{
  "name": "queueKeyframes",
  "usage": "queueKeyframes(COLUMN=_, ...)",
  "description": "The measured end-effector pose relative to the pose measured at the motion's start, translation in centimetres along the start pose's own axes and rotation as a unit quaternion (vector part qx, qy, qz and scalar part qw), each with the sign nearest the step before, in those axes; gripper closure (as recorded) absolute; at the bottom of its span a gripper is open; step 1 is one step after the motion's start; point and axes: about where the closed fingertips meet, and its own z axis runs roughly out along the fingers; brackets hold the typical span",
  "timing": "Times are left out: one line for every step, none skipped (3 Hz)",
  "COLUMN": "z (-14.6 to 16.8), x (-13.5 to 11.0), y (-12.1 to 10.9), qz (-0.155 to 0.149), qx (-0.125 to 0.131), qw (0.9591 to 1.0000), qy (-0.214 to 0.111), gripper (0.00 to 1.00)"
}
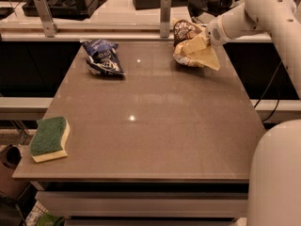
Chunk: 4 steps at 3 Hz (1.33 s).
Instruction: Move brown chip bag near sponge
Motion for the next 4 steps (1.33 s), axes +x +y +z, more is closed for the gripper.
queueKeyframes(z=-1.6, x=-0.8, y=-0.6, qz=0.000, qx=-0.002, qw=0.9999, qy=-0.016, gripper=1.00)
queueKeyframes(z=-3.2, x=-1.5, y=-0.2, qz=-0.004, qx=-0.017, qw=0.9994, qy=-0.028, gripper=1.00)
queueKeyframes(z=-6.1, x=-2.0, y=0.9, qz=-0.012, qx=-0.041, qw=0.9983, qy=-0.040, gripper=1.00)
queueKeyframes(z=-9.2, x=-2.3, y=2.3, qz=-0.026, qx=-0.053, qw=0.9975, qy=-0.037, gripper=1.00)
